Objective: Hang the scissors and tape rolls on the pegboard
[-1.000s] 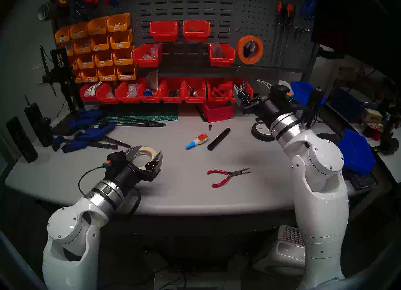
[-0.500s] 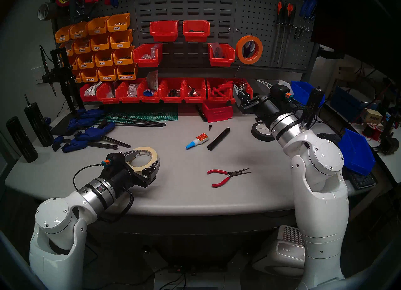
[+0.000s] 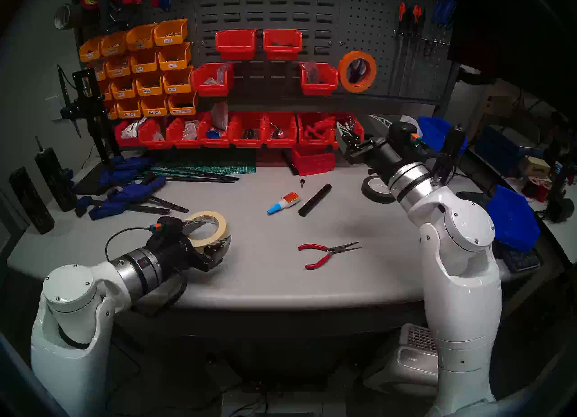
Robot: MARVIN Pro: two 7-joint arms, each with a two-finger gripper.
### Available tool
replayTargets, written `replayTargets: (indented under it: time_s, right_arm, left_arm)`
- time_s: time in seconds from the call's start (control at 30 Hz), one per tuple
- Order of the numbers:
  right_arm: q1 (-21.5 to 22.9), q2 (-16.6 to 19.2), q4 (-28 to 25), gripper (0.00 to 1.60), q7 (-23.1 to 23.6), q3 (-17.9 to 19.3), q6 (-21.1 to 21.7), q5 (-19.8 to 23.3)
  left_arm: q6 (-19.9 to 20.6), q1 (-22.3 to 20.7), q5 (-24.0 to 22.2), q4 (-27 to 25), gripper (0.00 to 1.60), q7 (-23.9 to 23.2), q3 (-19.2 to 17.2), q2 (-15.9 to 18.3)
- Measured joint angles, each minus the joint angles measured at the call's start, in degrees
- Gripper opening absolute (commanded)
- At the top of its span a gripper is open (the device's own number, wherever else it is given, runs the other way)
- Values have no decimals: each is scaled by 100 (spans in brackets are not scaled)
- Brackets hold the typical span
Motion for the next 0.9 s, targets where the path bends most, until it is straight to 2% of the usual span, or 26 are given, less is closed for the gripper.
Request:
replayTargets:
  time_s: [0.5, 0.7, 0.9]
  right_arm:
    - [0, -7, -1, 160, 11, 5, 0, -2]
    - [-1, -9, -1, 160, 14, 7, 0, -2]
    - [-1, -11, -1, 160, 17, 8, 0, -3]
  left_arm:
    - [1100, -718, -56, 191, 160, -251, 199, 571]
    - [1368, -944, -110, 323, 160, -356, 194, 736]
    - [1488, -1077, -38, 422, 160, -573, 234, 1086]
